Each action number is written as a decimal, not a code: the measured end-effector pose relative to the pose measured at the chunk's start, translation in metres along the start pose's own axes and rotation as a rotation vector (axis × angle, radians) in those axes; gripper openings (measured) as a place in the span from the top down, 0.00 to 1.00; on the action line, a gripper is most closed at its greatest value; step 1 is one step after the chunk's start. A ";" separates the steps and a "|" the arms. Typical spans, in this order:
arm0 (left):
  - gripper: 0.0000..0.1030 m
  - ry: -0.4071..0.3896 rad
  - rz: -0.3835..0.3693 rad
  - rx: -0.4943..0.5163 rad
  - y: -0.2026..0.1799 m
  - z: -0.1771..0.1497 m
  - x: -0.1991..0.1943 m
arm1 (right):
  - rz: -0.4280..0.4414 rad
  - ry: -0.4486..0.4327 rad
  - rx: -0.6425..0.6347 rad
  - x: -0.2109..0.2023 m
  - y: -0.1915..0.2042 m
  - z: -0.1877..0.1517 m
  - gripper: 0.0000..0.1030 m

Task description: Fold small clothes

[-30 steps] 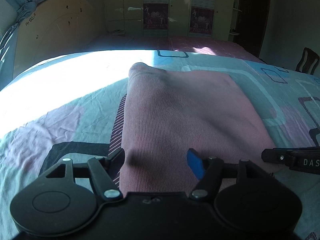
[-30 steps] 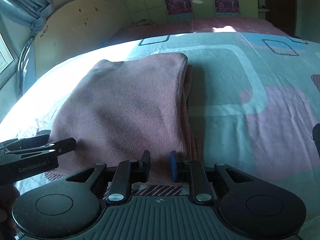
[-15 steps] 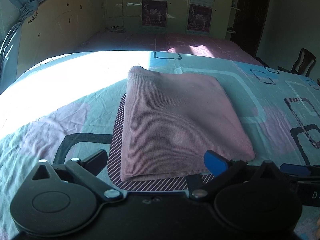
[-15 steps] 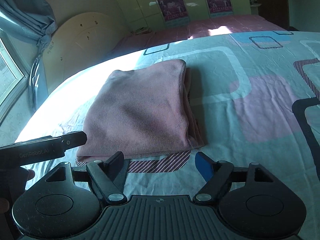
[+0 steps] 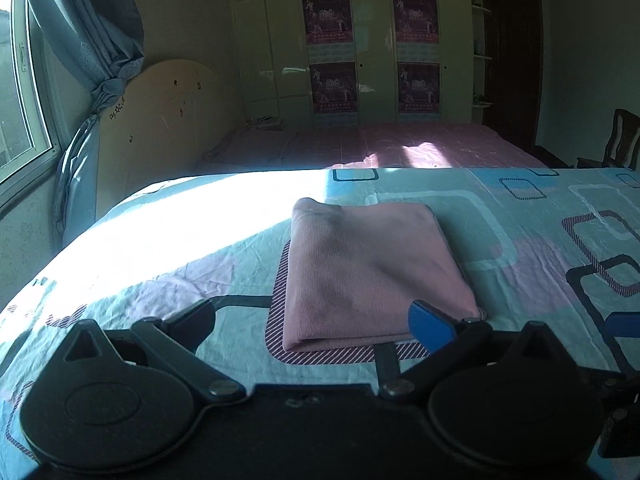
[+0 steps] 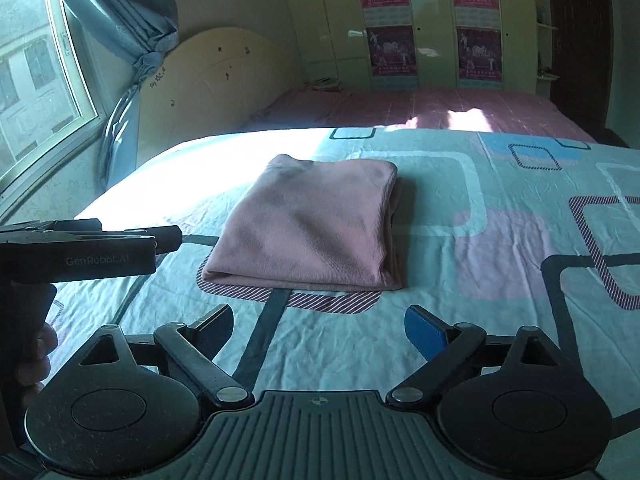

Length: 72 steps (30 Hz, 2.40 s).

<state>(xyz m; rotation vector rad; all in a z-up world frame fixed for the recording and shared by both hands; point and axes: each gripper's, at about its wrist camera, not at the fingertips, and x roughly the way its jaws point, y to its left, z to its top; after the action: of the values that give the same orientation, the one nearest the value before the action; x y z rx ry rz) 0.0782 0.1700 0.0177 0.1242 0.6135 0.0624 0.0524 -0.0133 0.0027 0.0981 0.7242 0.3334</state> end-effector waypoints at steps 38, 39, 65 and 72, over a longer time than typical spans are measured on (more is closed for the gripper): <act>0.00 -0.004 0.038 -0.159 -0.010 -0.060 -0.174 | -0.110 -0.266 0.005 -0.179 0.030 -0.063 0.00; 0.00 -0.005 0.040 -0.157 -0.010 -0.060 -0.174 | -0.111 -0.266 0.004 -0.179 0.031 -0.063 0.00; 0.00 -0.010 0.040 -0.148 -0.005 -0.059 -0.175 | -0.123 -0.258 0.003 -0.175 0.034 -0.064 0.00; 0.00 -0.010 0.039 -0.148 -0.005 -0.058 -0.175 | -0.124 -0.257 0.007 -0.174 0.034 -0.064 0.00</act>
<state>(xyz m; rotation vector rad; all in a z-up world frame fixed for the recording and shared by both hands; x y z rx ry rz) -0.0977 0.1540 0.0695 -0.0072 0.5949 0.1444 -0.1204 -0.0403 0.0720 0.0996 0.4748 0.1953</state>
